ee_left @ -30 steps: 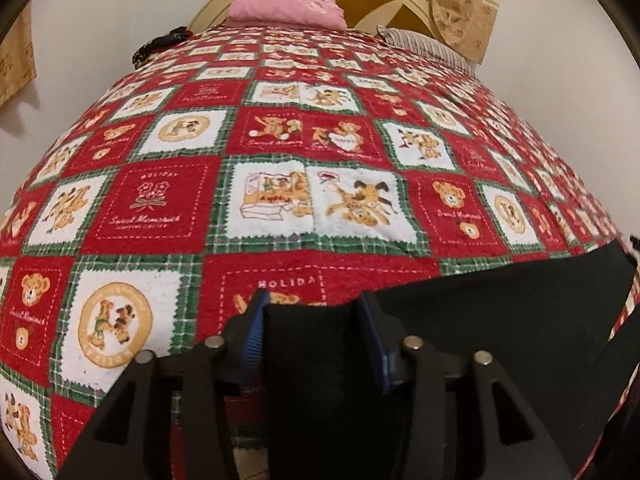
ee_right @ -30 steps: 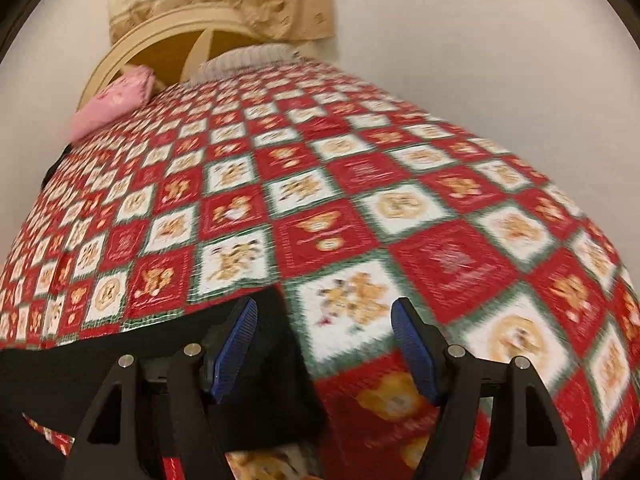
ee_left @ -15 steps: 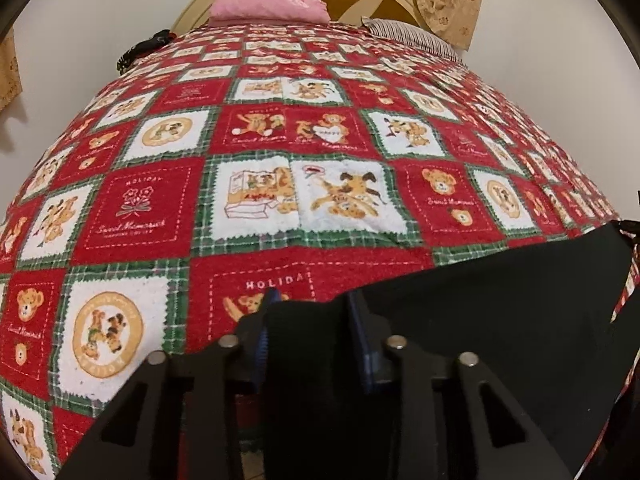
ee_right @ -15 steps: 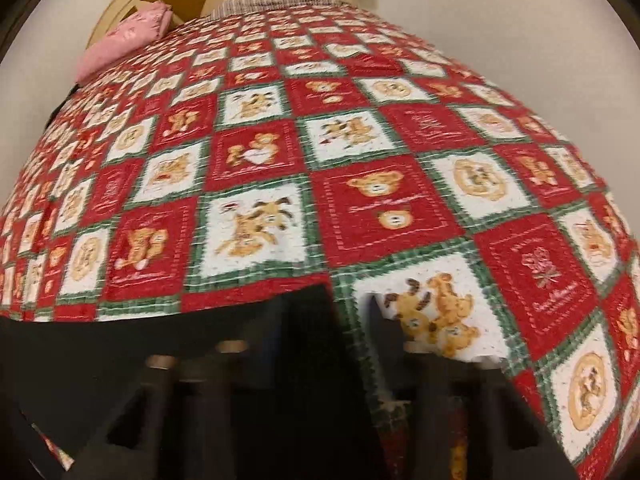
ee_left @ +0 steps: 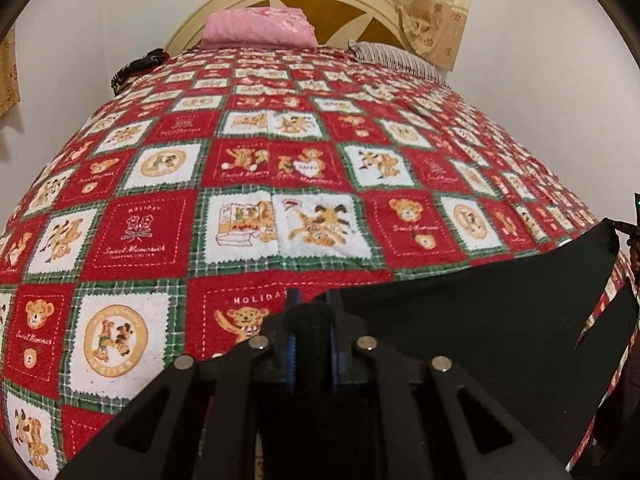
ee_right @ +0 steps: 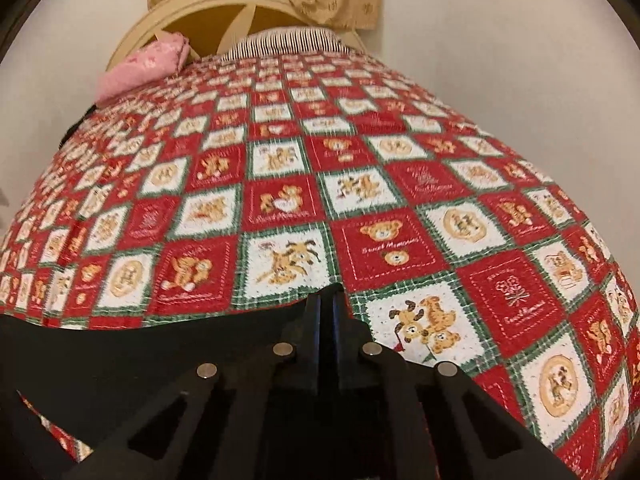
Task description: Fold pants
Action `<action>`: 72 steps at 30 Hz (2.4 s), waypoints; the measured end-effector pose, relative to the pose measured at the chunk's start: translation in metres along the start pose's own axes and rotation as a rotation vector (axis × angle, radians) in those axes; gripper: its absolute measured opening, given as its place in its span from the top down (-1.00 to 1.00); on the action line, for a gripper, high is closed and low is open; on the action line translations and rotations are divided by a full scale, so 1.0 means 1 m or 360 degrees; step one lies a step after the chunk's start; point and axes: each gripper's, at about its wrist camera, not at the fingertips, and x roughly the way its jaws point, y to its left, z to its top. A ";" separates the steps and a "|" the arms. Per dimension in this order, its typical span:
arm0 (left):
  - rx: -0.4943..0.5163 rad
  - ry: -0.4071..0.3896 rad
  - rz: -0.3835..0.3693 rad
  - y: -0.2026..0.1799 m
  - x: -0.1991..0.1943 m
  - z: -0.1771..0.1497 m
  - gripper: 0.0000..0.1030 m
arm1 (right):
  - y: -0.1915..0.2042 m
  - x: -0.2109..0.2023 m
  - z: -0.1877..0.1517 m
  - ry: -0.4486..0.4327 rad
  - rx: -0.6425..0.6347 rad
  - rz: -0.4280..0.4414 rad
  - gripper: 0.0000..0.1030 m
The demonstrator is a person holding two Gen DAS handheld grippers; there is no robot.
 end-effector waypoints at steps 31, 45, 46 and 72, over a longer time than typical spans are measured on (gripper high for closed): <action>-0.0024 -0.0451 -0.0429 0.003 -0.125 -0.106 0.76 | -0.055 -0.162 -0.159 -0.0493 0.0151 0.0252 0.92; 0.0107 -0.0325 -0.0342 0.005 -0.121 -0.158 0.58 | -0.083 -0.142 -0.211 -0.0309 0.0242 0.0163 0.92; 0.0101 -0.0314 -0.0338 0.009 -0.122 -0.161 0.51 | -0.083 -0.141 -0.214 -0.0296 0.0235 0.0158 0.92; -0.0054 -0.0459 -0.0252 0.004 -0.155 -0.168 -0.17 | 0.078 -0.199 -0.163 -0.0407 -0.0132 0.0371 0.36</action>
